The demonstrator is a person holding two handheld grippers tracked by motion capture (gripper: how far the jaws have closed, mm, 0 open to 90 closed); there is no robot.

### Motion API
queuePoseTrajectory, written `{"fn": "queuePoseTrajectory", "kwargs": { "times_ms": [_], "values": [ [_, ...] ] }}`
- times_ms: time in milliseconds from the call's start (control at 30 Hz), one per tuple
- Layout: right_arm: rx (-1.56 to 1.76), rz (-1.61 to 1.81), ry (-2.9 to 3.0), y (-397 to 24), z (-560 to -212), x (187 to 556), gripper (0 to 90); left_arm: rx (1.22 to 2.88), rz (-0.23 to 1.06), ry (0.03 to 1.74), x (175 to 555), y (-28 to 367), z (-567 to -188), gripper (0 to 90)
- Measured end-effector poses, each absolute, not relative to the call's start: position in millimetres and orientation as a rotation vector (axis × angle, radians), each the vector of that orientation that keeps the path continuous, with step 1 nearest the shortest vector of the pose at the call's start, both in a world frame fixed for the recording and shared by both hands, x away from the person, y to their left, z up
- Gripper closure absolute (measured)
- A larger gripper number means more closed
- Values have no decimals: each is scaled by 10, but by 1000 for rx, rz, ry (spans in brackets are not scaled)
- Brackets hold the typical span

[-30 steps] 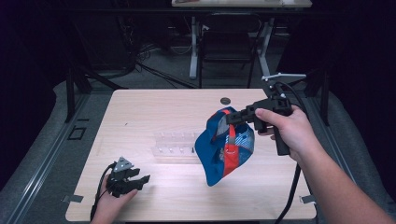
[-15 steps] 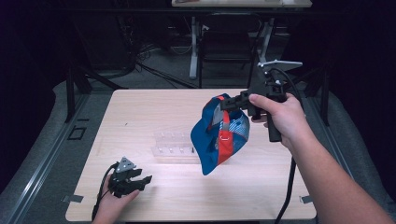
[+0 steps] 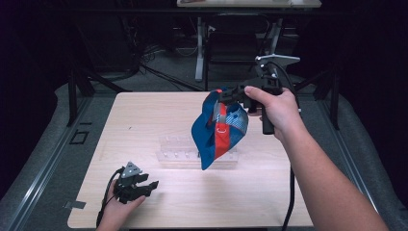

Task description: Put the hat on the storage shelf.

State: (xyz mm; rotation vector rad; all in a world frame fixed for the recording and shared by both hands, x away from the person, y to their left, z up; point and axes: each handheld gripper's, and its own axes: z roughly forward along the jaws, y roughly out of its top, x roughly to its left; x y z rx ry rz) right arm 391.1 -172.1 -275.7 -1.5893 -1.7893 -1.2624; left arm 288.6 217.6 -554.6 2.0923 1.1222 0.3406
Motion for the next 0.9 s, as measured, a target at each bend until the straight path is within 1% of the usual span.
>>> {"fn": "queuePoseTrajectory", "kwargs": {
  "times_ms": [167,433,667,900],
  "values": [
    [-1606,-1277,-1774,-1660,-2778,3982,775,2077,353,1100,2883,2147,-5482,474],
    [-1656,-1300,-1751,-1630,-2847,4126,775,2075,380,1031,2908,1985,-5319,478],
    [-1699,-1304,-1739,-1684,-2918,4197,775,2090,387,996,2942,1867,-5253,478],
    [-1701,-1299,-1713,-1732,-3000,4217,774,2098,394,938,2989,1644,-5161,478]
  ]
}}
